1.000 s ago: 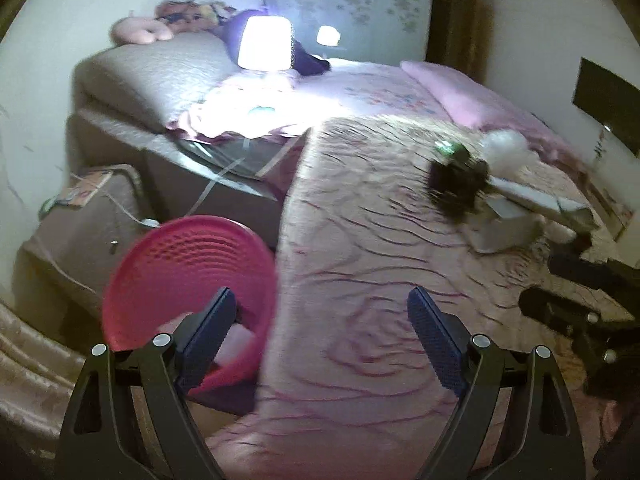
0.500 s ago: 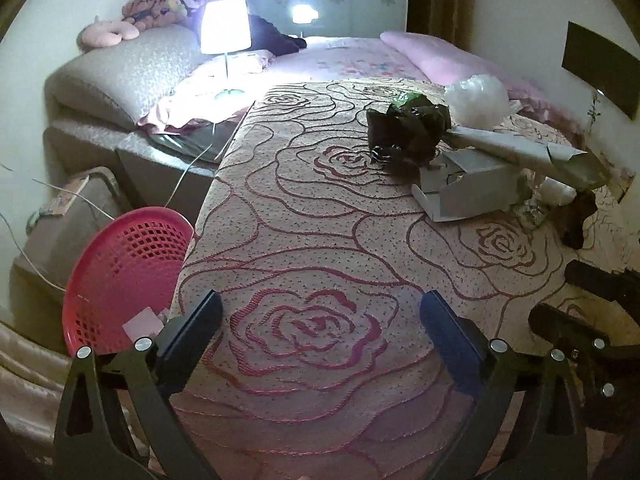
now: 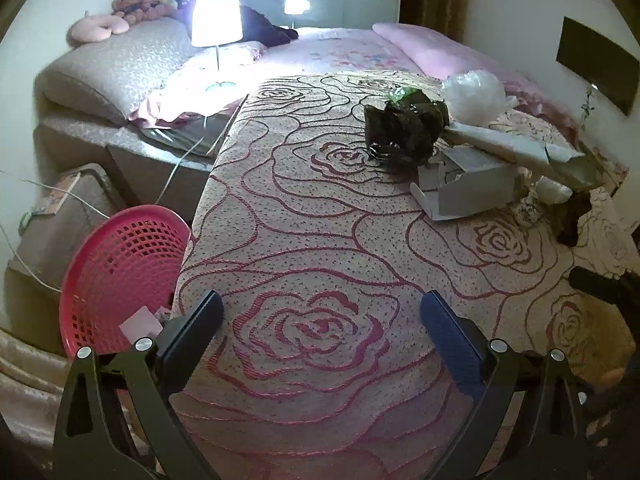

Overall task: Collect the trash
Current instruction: 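Grasp the black plastic bag with the left tool while the right tool grasps the paper roll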

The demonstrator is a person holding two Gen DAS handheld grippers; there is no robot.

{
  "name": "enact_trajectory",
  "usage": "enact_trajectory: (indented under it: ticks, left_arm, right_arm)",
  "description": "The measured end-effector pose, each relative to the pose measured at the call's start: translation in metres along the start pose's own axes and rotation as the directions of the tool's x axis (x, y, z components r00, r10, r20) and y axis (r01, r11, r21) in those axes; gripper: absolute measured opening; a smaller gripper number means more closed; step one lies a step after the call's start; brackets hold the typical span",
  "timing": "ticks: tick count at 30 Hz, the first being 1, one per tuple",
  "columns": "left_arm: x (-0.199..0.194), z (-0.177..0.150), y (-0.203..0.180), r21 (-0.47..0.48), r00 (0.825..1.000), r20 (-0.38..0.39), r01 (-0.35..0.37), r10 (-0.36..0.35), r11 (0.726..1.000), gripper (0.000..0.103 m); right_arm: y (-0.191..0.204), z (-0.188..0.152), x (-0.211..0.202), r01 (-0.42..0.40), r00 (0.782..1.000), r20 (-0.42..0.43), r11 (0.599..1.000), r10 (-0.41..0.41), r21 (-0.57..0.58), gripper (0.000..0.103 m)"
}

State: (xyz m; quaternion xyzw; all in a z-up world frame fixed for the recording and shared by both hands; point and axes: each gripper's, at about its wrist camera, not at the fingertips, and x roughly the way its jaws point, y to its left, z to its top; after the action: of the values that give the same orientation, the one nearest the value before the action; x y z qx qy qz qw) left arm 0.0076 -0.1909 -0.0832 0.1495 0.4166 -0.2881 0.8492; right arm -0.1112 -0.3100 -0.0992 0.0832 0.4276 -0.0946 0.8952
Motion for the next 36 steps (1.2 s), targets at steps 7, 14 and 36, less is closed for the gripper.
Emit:
enact_trajectory:
  ticks: [7,14,36]
  left_arm:
    - [-0.004,0.018,0.005,-0.015,0.999,0.045,-0.018,0.019,1.000,0.095]
    - [-0.011,0.057,-0.016,0.050,0.989,0.146,-0.033,0.025,0.998,0.095]
    - [0.048,0.100,-0.047,0.117,0.994,0.038,0.099,-0.104,0.988,0.021]
  right_arm:
    - [-0.006,-0.001,-0.009,-0.004,1.000,0.022,1.000,0.003,0.022,0.096]
    - [-0.018,0.010,-0.054,0.025,0.982,0.188,0.998,-0.037,0.065,0.096]
    - [-0.063,0.018,-0.072,0.003,0.969,0.240,0.981,-0.050,0.193,0.093]
